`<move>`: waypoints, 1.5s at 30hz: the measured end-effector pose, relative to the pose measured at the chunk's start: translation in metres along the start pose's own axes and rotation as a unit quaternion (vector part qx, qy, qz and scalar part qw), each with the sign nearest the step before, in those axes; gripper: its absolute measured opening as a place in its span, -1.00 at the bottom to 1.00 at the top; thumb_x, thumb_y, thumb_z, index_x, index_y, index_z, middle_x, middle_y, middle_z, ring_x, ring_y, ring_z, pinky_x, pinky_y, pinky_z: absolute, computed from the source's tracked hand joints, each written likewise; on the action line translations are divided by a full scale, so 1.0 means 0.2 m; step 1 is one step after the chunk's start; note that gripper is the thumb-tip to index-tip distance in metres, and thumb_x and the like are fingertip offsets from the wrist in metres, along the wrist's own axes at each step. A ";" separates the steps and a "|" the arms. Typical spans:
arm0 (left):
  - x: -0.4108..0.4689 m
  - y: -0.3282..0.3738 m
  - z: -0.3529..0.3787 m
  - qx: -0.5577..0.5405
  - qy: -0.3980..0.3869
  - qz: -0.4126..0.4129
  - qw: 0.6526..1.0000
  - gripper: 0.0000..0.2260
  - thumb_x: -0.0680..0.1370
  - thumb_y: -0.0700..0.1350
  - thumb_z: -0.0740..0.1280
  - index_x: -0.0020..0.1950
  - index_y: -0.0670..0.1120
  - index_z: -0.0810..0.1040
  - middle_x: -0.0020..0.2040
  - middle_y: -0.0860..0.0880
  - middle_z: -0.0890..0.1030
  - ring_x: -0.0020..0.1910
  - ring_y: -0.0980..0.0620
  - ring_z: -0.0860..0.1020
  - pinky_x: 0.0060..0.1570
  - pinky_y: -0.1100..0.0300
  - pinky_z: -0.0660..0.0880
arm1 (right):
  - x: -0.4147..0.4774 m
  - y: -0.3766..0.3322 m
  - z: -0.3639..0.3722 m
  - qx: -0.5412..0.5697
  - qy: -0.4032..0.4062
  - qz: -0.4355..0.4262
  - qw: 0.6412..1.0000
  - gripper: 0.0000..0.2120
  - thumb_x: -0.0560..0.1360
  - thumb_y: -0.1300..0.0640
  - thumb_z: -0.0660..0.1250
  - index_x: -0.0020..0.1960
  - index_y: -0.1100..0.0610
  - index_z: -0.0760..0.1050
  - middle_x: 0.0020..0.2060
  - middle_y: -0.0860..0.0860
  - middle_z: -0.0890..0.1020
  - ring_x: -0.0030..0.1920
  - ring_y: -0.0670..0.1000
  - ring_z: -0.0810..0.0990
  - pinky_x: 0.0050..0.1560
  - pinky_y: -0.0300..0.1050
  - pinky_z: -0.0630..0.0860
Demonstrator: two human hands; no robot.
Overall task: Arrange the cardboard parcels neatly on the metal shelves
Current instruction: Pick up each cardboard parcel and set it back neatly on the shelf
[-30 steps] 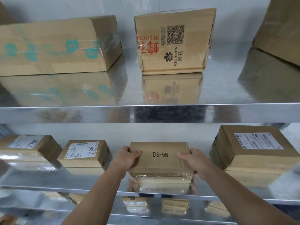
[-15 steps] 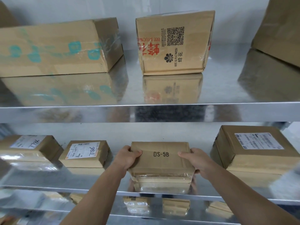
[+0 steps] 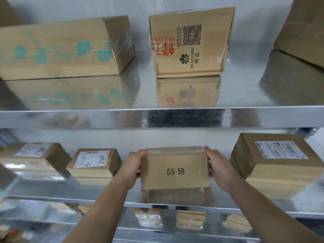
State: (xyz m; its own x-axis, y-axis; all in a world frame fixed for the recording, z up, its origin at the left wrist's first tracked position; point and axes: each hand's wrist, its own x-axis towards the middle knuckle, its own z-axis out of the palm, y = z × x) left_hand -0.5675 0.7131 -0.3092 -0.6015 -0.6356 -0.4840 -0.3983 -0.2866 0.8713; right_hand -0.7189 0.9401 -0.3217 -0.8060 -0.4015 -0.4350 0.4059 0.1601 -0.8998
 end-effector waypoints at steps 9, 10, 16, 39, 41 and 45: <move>0.02 -0.02 0.00 -0.014 0.018 0.019 1.000 -0.63 0.62 0.11 0.32 0.32 -0.08 0.40 0.20 -0.13 0.57 0.16 -0.11 0.57 0.01 -0.02 0.53 | 0.07 0.06 -0.02 -0.011 0.001 -0.027 1.000 -0.56 0.65 -0.17 0.28 0.11 0.25 0.47 -0.04 0.15 0.57 0.00 0.13 0.56 -0.01 0.08 0.45; 0.02 -0.02 0.00 -0.018 0.021 0.023 0.999 -0.64 0.63 0.09 0.33 0.31 -0.10 0.40 0.19 -0.14 0.57 0.15 -0.11 0.57 -0.04 0.00 0.51 | 0.07 0.07 -0.02 -0.014 0.001 -0.028 1.000 -0.57 0.63 -0.18 0.30 0.07 0.22 0.47 -0.05 0.15 0.57 0.00 0.14 0.55 -0.02 0.09 0.44; 0.02 -0.05 0.02 -0.018 0.024 0.011 0.999 -0.65 0.57 -0.01 0.46 0.22 -0.14 0.44 0.13 -0.15 0.60 0.04 -0.10 0.59 -0.08 0.02 0.53 | 0.10 0.07 -0.03 -0.070 -0.011 -0.012 0.997 -0.41 0.23 -0.35 0.49 -0.10 0.11 0.42 -0.11 0.13 0.54 -0.04 0.15 0.53 -0.03 0.11 0.44; 0.07 -0.10 0.04 0.027 0.012 0.020 0.999 -0.73 0.54 -0.15 0.50 0.14 -0.11 0.48 0.09 -0.15 0.61 0.04 -0.16 0.63 0.10 -0.09 0.60 | 0.17 0.09 0.01 -0.186 -0.033 0.028 0.982 -0.70 0.53 -0.03 0.48 0.07 0.21 0.61 -0.02 0.12 0.74 0.05 0.14 0.70 0.25 0.23 0.58; 0.07 -0.10 0.04 0.037 0.014 0.020 0.999 -0.74 0.54 -0.14 0.49 0.13 -0.09 0.48 0.09 -0.13 0.61 0.04 -0.15 0.62 0.12 -0.09 0.60 | 0.16 0.09 0.02 -0.189 -0.032 0.026 0.981 -0.75 0.56 0.02 0.46 0.05 0.21 0.61 -0.04 0.12 0.73 0.03 0.14 0.70 0.24 0.22 0.59; 0.09 -0.10 0.04 0.052 0.020 0.018 0.998 -0.75 0.55 -0.13 0.48 0.13 -0.08 0.47 0.06 -0.10 0.59 0.02 -0.13 0.61 0.11 -0.09 0.60 | 0.18 0.10 0.02 -0.189 -0.024 0.031 0.981 -0.75 0.55 0.02 0.47 0.03 0.22 0.61 -0.06 0.13 0.74 0.01 0.15 0.71 0.22 0.23 0.60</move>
State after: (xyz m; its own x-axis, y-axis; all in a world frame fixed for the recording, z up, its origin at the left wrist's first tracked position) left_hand -0.5759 0.7135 -0.3352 -0.5887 -0.6733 -0.4473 -0.4487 -0.1880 0.8737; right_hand -0.7381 0.9258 -0.3555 -0.7599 -0.4217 -0.4947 0.2568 0.5043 -0.8245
